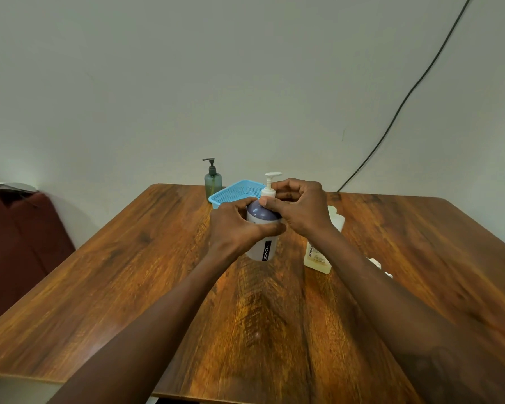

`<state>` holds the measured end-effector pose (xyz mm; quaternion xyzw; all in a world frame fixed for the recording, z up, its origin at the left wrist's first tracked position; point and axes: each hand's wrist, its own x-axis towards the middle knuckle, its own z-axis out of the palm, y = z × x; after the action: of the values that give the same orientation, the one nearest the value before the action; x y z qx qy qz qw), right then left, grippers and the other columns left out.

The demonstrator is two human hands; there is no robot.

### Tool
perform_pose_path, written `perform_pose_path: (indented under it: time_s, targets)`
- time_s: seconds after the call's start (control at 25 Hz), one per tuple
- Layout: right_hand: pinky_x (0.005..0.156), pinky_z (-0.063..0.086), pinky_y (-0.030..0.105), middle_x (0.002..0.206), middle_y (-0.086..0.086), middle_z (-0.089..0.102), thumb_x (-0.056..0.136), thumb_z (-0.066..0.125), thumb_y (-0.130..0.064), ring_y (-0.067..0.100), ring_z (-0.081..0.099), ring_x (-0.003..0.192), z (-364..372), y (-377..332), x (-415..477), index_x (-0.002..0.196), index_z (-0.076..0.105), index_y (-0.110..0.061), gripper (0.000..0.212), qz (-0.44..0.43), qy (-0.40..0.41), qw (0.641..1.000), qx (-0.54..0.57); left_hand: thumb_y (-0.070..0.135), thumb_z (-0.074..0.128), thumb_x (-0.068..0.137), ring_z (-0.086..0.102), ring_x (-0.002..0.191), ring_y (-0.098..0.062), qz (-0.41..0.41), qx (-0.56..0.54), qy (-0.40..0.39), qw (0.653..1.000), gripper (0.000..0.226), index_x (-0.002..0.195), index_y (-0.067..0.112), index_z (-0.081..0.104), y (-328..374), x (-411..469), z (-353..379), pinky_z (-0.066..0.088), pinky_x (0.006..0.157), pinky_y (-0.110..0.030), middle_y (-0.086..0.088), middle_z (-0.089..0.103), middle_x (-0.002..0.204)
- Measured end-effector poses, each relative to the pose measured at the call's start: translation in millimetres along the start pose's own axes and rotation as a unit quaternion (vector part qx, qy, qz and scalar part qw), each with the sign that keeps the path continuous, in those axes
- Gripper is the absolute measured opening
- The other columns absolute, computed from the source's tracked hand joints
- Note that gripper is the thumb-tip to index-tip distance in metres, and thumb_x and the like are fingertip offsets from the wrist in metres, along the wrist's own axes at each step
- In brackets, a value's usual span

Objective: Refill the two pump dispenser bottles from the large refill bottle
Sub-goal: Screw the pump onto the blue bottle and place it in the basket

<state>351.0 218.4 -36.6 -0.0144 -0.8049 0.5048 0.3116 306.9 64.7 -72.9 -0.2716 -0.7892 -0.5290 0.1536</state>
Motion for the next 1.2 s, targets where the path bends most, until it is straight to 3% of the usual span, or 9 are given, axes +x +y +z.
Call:
perform_pose_path:
  time_s: [0.16,0.24,0.4,0.6,0.76,0.92,1.0,1.08,1.2]
  targets:
    - [0.071,0.065,0.031,0.094,-0.001,0.079,0.07,0.092,-0.043,0.01,0.075,0.084,-12,-7,6,0.094,0.076,-0.017,0.039,0.008,-0.031,0.999,-0.024,0.038,0.094,0.064,0.066,0.085,0.005,-0.025,-0.011,-0.078,0.997,0.055,0.105,0.045,0.059,7,1,-12,0.056,0.07,-0.015,0.02,0.068,0.094]
    - [0.074,0.065,0.035,0.092,-0.001,0.079,0.074,0.09,-0.04,0.011,0.076,0.084,-18,-10,10,0.093,0.075,-0.018,0.033,0.007,-0.065,0.997,-0.033,0.031,0.095,0.066,0.068,0.085,0.005,-0.043,-0.035,-0.116,0.992,0.05,0.103,0.043,0.063,6,3,-17,0.053,0.068,-0.011,0.017,0.072,0.098]
    - [0.088,0.062,0.041,0.109,0.005,0.078,0.09,0.078,-0.023,0.016,0.075,0.1,-18,-8,9,0.117,0.071,-0.011,0.03,0.014,-0.159,0.985,0.068,0.022,0.093,0.069,0.073,0.091,-0.005,-0.072,-0.102,-0.165,0.978,0.048,0.113,0.027,0.073,4,7,-24,0.055,0.073,-0.015,0.008,0.078,0.102]
    - [0.093,0.059,0.032,0.121,0.007,0.074,0.1,0.062,-0.012,0.02,0.071,0.114,-18,-6,6,0.129,0.064,-0.009,0.029,0.03,-0.24,0.956,0.168,0.016,0.086,0.077,0.073,0.099,-0.015,-0.092,-0.138,-0.208,0.964,0.041,0.117,0.013,0.073,-1,9,-30,0.059,0.081,-0.024,0.0,0.077,0.109]
    - [0.084,0.064,0.04,0.107,0.002,0.078,0.083,0.084,-0.032,0.017,0.075,0.1,-15,-3,8,0.109,0.072,-0.019,0.031,0.018,-0.156,0.987,0.044,0.024,0.09,0.073,0.074,0.089,-0.009,-0.096,-0.114,-0.17,0.974,0.043,0.112,0.018,0.076,2,6,-25,0.056,0.07,-0.016,0.005,0.079,0.099]
    - [0.057,0.058,0.029,0.071,-0.007,0.071,0.054,0.092,-0.062,0.006,0.07,0.07,-8,-8,9,0.069,0.061,-0.023,0.052,0.006,-0.002,0.993,-0.122,0.044,0.095,0.059,0.073,0.086,-0.005,-0.058,-0.042,-0.113,0.991,0.059,0.112,0.024,0.075,5,5,-14,0.062,0.073,-0.024,0.009,0.077,0.097]
    - [0.056,0.053,0.025,0.077,-0.007,0.068,0.061,0.087,-0.065,0.004,0.067,0.075,-1,-8,7,0.077,0.06,-0.02,0.055,0.013,0.005,0.991,-0.136,0.052,0.092,0.054,0.073,0.088,-0.006,-0.042,-0.02,-0.097,0.994,0.068,0.113,0.023,0.072,1,5,-9,0.064,0.077,-0.033,0.009,0.076,0.1]
    - [0.067,0.057,0.017,0.099,-0.006,0.071,0.076,0.081,-0.06,0.008,0.069,0.093,4,-9,4,0.105,0.064,-0.021,0.052,0.05,-0.048,0.997,-0.039,0.048,0.092,0.058,0.073,0.089,-0.006,-0.036,-0.027,-0.092,0.995,0.06,0.11,0.024,0.074,-1,6,-8,0.064,0.079,-0.037,0.009,0.077,0.099]
    - [0.086,0.061,0.026,0.119,-0.001,0.072,0.099,0.067,-0.029,0.017,0.069,0.109,-1,-7,4,0.129,0.064,-0.021,0.032,0.099,-0.163,0.973,0.131,0.038,0.096,0.063,0.071,0.091,-0.005,-0.043,-0.032,-0.087,0.995,0.049,0.105,0.033,0.07,-1,6,-14,0.062,0.082,-0.027,0.011,0.075,0.101]
